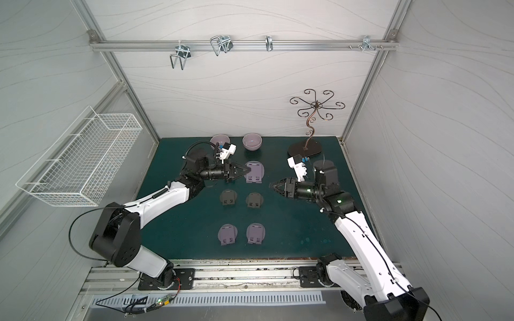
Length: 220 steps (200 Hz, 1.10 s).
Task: Open the phone stand
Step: Pick up the phone stand at the center of the board.
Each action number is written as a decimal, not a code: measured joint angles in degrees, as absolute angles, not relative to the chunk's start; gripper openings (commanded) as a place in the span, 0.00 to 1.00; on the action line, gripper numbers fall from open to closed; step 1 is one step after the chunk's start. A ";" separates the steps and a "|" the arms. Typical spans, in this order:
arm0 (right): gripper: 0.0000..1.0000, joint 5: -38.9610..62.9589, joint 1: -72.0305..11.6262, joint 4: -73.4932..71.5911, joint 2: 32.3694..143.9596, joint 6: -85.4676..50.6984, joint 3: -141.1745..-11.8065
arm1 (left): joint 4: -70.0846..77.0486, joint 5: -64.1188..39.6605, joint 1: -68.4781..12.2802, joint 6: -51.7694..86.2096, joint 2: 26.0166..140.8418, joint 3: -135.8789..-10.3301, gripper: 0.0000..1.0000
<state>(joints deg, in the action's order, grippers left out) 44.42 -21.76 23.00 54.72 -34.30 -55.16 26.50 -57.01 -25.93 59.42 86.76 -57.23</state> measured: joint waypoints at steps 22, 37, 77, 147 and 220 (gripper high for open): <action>0.37 45.78 -23.22 19.90 55.07 -36.56 -54.74 | 24.23 -56.99 -27.00 59.20 83.50 -56.80 0.00; 0.36 45.82 -24.36 18.68 55.24 -37.19 -54.35 | 23.38 -57.01 -27.40 59.16 81.47 -56.45 0.00; 0.36 45.65 -25.54 16.95 55.48 -38.19 -52.69 | 22.79 -56.80 -27.99 59.20 78.70 -55.35 0.00; 0.35 45.45 -26.24 14.24 56.29 -39.22 -52.01 | 19.64 -56.36 -30.72 58.96 78.43 -55.11 0.00; 0.37 46.15 -19.66 14.13 55.37 -39.44 -51.31 | 18.61 -55.70 -30.92 58.70 77.10 -55.11 0.00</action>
<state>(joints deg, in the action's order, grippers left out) 46.15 -19.66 14.13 55.37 -39.44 -51.31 18.61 -55.70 -30.92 58.70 77.10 -55.11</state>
